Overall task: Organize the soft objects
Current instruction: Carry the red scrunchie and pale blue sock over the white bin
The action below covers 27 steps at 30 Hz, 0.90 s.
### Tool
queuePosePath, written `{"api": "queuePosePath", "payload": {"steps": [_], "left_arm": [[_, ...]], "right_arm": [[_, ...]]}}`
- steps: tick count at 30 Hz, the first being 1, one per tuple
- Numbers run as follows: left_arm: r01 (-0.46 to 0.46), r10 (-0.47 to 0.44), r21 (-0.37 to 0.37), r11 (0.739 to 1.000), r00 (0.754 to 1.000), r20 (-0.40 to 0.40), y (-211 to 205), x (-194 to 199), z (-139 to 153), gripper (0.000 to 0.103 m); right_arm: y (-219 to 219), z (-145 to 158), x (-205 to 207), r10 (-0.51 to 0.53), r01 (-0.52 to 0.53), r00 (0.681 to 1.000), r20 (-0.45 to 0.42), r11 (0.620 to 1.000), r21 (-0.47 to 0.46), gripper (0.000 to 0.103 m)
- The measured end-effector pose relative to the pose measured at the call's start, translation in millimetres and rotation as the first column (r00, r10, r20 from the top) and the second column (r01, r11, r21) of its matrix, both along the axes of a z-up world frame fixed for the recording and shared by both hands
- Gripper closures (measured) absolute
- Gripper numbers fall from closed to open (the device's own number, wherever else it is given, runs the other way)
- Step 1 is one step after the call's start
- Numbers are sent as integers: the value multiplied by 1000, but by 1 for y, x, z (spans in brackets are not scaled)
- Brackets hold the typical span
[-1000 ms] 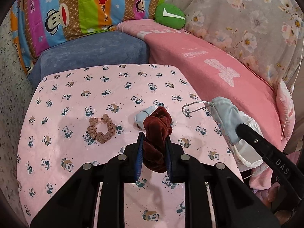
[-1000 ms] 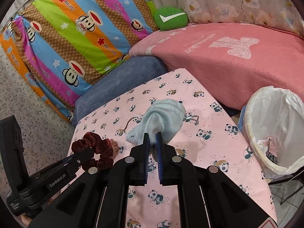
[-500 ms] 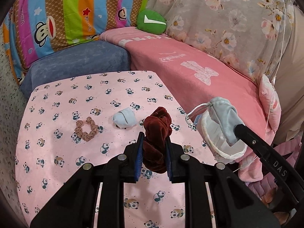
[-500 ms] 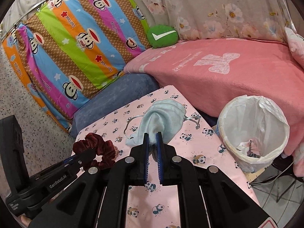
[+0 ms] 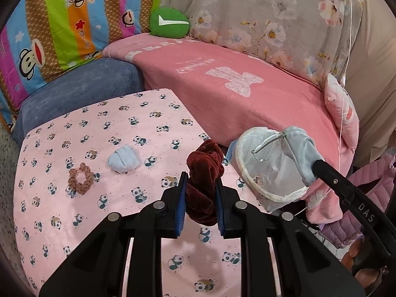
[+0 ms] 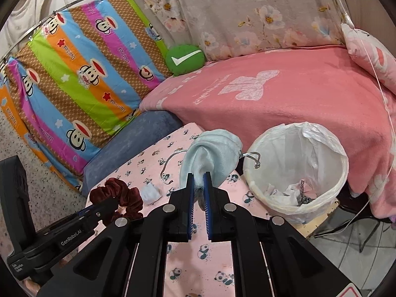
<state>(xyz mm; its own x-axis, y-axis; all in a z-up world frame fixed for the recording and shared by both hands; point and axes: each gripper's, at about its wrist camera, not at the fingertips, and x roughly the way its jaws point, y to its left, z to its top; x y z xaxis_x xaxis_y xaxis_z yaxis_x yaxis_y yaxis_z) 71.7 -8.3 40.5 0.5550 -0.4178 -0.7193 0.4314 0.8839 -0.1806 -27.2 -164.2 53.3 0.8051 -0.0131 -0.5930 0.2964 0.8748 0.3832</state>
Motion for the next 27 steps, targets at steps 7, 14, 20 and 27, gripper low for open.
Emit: {"api": "queuePosePath", "payload": {"steps": [7,14,20,27], "left_arm": [[86,-86,5,996,996,-5,-50,-1,-1,83],[193,-193,-23,981,981,10,-105,-1,1,83],[258,-258,-50,965,966,10,-138,0,-1,83],[298,-299,-56,953,954,-22,-168,12,-13,82]], "right_arm": [[-46,-13,-6,-69,69,997,-18,997,31,94],[-95,-30,-8,-93,93,996,-12,995,44,94],[-123,-38,-8,-114,114,993,-1,992,55,94],[-142,-43,-7,-140,139,990,7,988,68,94]]}}
